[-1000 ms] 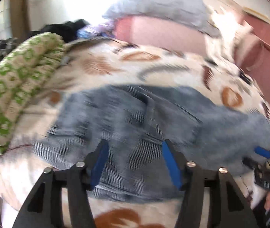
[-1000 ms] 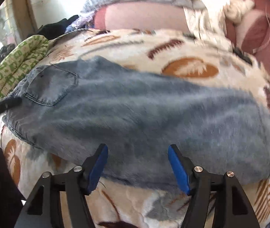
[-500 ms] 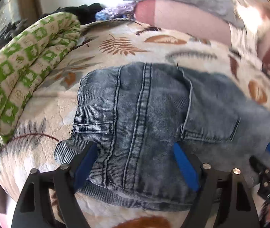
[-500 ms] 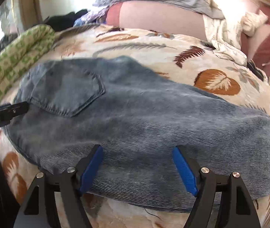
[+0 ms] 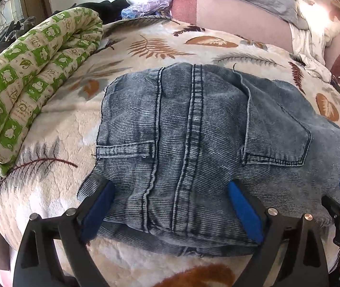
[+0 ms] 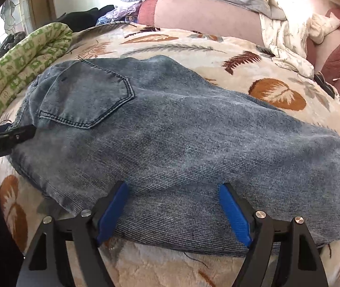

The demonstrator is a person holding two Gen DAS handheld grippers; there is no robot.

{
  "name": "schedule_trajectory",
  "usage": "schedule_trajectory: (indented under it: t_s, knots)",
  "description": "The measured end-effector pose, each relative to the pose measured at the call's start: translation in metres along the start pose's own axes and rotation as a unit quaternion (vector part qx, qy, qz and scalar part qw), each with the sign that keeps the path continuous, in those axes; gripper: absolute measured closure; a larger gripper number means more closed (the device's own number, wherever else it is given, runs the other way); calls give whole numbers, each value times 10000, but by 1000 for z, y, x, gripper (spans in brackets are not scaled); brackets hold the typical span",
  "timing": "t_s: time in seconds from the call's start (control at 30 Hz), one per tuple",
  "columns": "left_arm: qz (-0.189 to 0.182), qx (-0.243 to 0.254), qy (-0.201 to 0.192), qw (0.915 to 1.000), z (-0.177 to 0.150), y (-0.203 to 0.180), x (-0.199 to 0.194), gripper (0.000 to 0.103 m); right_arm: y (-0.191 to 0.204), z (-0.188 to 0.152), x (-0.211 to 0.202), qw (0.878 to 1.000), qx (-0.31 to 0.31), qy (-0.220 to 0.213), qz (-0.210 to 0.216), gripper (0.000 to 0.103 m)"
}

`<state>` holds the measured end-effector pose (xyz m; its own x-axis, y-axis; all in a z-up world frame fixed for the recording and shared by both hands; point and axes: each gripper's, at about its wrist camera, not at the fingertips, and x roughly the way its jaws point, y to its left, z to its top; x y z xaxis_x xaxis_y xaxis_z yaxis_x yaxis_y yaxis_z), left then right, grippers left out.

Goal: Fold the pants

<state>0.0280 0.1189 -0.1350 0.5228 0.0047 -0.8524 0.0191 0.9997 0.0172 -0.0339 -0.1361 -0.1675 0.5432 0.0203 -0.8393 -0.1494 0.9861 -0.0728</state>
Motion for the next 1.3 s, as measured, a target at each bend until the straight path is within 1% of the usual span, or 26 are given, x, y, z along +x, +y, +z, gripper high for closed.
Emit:
schedule_trajectory:
  t_s: [0.23, 0.33, 0.47, 0.53, 0.6, 0.63, 0.7, 0.8, 0.9, 1.03, 1.13, 1.2, 1.3]
  knots:
    - [115, 75, 87, 9999, -4, -1, -1, 6, 0, -6, -3, 10000, -28, 22, 50, 21]
    - [135, 19, 126, 9998, -4, 1, -3, 6, 0, -6, -4, 9999, -62, 40, 83, 21]
    - [304, -97, 169, 9993, -3, -2, -10, 7, -3, -6, -5, 9997, -99, 43, 201, 21]
    - [437, -108, 106, 9989, -2, -6, -18, 7, -6, -3, -6, 9995, -112, 110, 271, 21]
    - [483, -25, -11, 9988, -1, -14, -28, 7, -11, 0, -9, 9989, -59, 175, 423, 20]
    - [486, 32, -58, 9988, 0, -18, -32, 7, -16, 1, -12, 9986, 27, 147, 509, 20]
    - [509, 156, -203, 9984, 2, -28, -42, 7, -28, 2, -18, 9985, 178, 30, 517, 20]
    - [416, 313, -379, 9979, 4, -46, -53, 7, -50, 2, -30, 9985, 406, -243, 279, 20]
    - [208, 558, -396, 9974, 4, -69, -57, 7, -79, -1, -41, 9962, 761, -414, 96, 20]
    - [47, 942, -378, 9948, -2, -98, -56, 7, -117, -15, -49, 9909, 1098, -508, -596, 20]
    - [-65, 1100, -298, 9935, -6, -114, -51, 7, -147, -27, -54, 9833, 1389, -523, -1052, 20]
    - [-162, 1144, -133, 9932, -9, -119, -44, 7, -166, -33, -54, 9779, 1659, -457, -1186, 21]
    - [-195, 1201, 100, 9925, -13, -124, -32, 7, -185, -41, -51, 9719, 1978, -295, -1240, 21]
